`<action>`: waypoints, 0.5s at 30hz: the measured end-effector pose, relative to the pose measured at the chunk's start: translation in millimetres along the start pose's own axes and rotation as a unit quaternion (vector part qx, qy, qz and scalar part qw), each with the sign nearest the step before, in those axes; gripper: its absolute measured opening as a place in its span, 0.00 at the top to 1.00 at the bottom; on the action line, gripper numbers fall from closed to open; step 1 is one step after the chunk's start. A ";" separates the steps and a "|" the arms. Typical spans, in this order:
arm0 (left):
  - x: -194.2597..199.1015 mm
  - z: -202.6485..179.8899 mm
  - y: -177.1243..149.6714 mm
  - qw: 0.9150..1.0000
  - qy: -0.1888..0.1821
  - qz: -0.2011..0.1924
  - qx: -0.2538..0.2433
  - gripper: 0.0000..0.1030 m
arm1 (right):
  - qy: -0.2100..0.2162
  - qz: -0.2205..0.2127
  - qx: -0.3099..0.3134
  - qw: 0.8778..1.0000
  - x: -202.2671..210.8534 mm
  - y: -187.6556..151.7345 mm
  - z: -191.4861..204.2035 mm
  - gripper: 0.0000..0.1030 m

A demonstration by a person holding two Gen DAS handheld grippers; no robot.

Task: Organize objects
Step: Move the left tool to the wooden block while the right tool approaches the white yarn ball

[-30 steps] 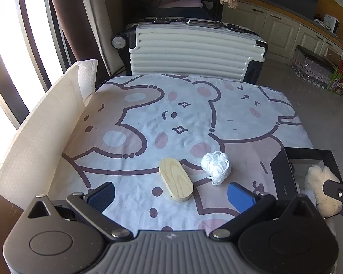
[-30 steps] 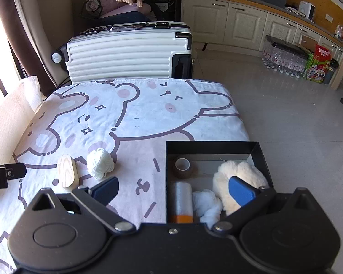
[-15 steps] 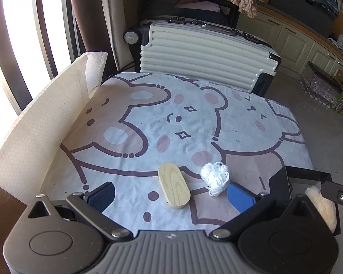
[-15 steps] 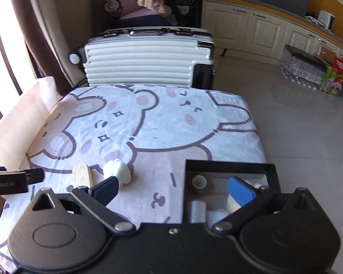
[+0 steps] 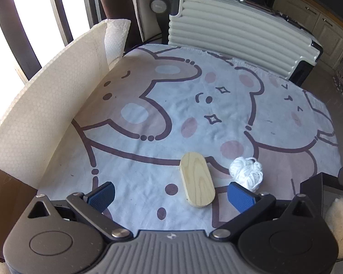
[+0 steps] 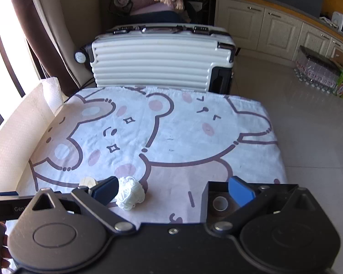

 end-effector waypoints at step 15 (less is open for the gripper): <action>-64.2 14.5 12.3 0.991 -0.103 0.042 0.073 0.06 | 0.047 0.078 -0.044 0.995 -96.1 -0.4 5.1 0.16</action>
Point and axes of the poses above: each gripper's, at about its wrist camera, not at the fingertips, and x roughly against the way its jaws point, z to its left, y to its top, the point moved 2 cm from there along -x, roughly the way its jaws point, and after that the axes turned 15 degrees about -x, right-handed, at the moved point
